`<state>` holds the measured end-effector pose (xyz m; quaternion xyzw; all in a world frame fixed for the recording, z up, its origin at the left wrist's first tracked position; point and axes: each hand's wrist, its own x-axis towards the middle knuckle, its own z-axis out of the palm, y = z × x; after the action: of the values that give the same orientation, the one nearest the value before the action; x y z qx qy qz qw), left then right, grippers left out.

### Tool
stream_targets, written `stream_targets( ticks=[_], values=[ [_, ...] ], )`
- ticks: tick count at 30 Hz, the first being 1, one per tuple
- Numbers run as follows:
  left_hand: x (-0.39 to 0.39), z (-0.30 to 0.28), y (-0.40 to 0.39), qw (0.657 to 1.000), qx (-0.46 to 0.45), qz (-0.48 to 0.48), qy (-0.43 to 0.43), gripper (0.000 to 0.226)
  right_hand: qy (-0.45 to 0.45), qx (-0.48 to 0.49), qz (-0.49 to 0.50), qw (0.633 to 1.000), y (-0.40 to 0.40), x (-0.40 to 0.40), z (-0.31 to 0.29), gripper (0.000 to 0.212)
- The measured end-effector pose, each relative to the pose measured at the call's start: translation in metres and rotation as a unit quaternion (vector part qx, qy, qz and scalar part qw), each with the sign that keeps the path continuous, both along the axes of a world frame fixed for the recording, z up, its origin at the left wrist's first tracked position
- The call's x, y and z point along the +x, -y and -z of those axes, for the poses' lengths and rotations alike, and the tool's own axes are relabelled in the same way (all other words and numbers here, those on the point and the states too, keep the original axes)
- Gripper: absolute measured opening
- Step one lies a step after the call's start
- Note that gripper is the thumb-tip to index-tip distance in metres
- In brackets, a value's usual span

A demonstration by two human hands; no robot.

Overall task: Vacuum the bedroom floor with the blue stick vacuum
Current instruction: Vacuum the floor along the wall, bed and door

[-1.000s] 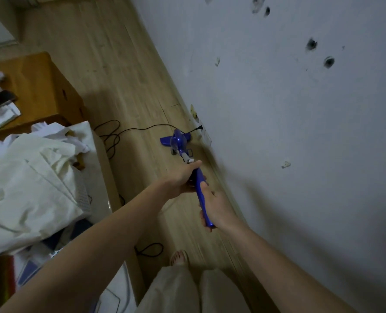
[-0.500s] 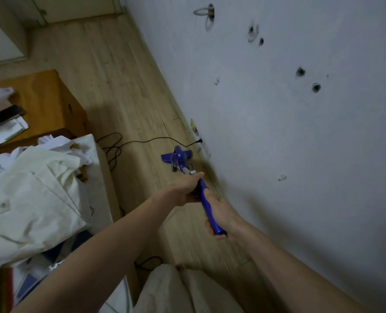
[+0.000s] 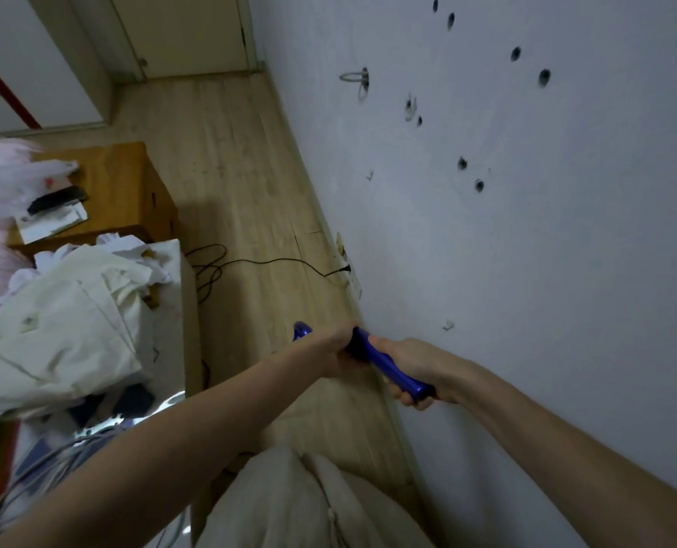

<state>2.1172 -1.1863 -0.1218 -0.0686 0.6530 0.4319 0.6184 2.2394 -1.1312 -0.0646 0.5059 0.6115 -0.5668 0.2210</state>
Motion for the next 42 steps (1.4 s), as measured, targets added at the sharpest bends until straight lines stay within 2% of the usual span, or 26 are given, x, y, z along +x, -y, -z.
stream_targets(
  ticks=[11,14,19,25,29,35,42],
  values=[
    [-0.014,0.023,0.011,0.991,0.015,-0.136,0.017,0.024,-0.032,0.024,-0.049,0.998,0.013,-0.019,0.045,0.06],
    [-0.027,0.033,0.013,0.991,0.021,-0.132,-0.005,0.036,-0.034,0.018,-0.047,0.998,0.014,-0.036,0.061,0.059],
    [-0.067,0.045,0.002,0.992,0.042,-0.119,-0.007,0.034,-0.029,0.008,-0.034,0.999,0.001,-0.074,0.076,0.054],
    [-0.13,0.05,-0.017,0.993,0.073,-0.097,-0.002,0.044,-0.018,0.009,-0.001,1.0,-0.019,-0.135,0.077,0.056],
    [-0.167,0.054,-0.023,0.994,0.085,-0.064,-0.005,0.036,-0.01,0.004,0.028,1.0,-0.019,-0.172,0.075,0.064],
    [-0.193,0.053,-0.023,0.996,0.056,-0.074,-0.018,0.02,-0.02,0.026,-0.004,0.999,-0.015,-0.2,0.07,0.05],
    [-0.188,0.035,-0.01,0.989,0.051,-0.14,0.021,0.026,-0.013,-0.002,-0.033,0.999,-0.015,-0.196,0.044,0.052]
  ],
)
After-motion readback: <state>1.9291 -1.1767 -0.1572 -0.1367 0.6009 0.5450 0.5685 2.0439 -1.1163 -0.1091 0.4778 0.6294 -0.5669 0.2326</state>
